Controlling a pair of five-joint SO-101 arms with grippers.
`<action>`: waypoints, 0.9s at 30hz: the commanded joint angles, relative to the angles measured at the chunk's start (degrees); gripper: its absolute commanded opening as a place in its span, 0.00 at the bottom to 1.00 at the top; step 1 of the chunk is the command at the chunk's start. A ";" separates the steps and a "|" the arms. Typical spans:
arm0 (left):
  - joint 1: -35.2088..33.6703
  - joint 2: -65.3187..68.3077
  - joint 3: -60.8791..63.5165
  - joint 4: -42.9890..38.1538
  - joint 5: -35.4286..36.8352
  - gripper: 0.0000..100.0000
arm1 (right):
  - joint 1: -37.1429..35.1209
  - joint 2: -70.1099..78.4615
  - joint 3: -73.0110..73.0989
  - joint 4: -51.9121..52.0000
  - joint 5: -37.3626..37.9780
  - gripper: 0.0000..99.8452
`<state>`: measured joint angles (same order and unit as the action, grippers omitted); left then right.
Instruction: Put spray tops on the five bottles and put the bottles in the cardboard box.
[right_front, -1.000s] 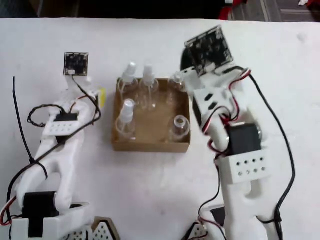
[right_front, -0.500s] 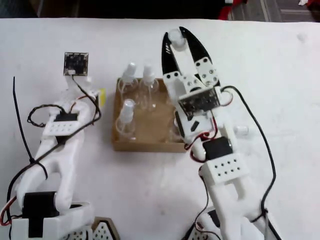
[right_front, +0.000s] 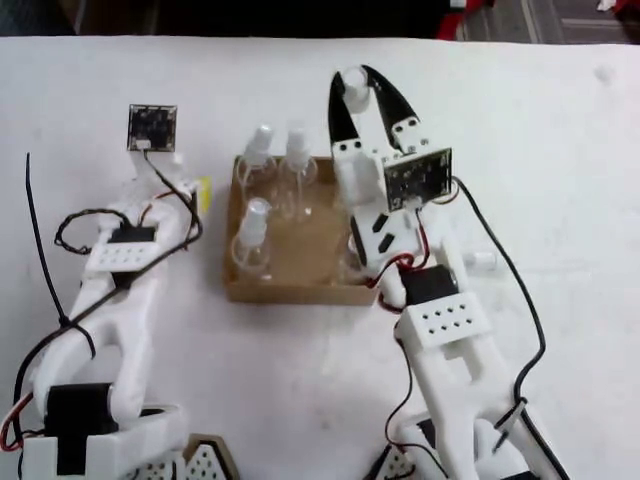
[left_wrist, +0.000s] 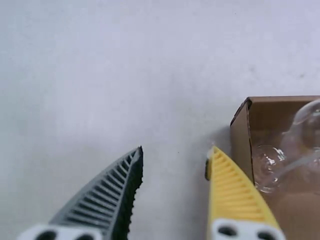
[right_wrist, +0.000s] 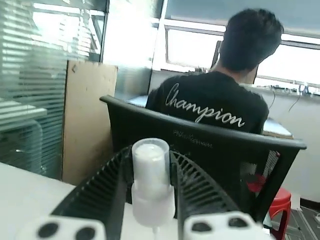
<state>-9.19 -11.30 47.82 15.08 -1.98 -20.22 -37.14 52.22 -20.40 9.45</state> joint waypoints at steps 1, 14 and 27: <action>0.57 -1.98 -0.18 -0.97 -0.62 0.20 | 0.92 -0.31 0.62 -0.84 -0.26 0.02; 0.57 -1.98 -0.18 -0.97 -0.62 0.20 | 0.66 -0.22 2.55 -1.01 -0.62 0.02; 0.57 -1.98 -0.18 -1.05 -0.62 0.20 | 1.27 -7.87 -0.70 4.79 -0.53 0.02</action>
<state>-9.19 -11.30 47.82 15.08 -1.98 -19.25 -39.34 54.42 -19.96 9.27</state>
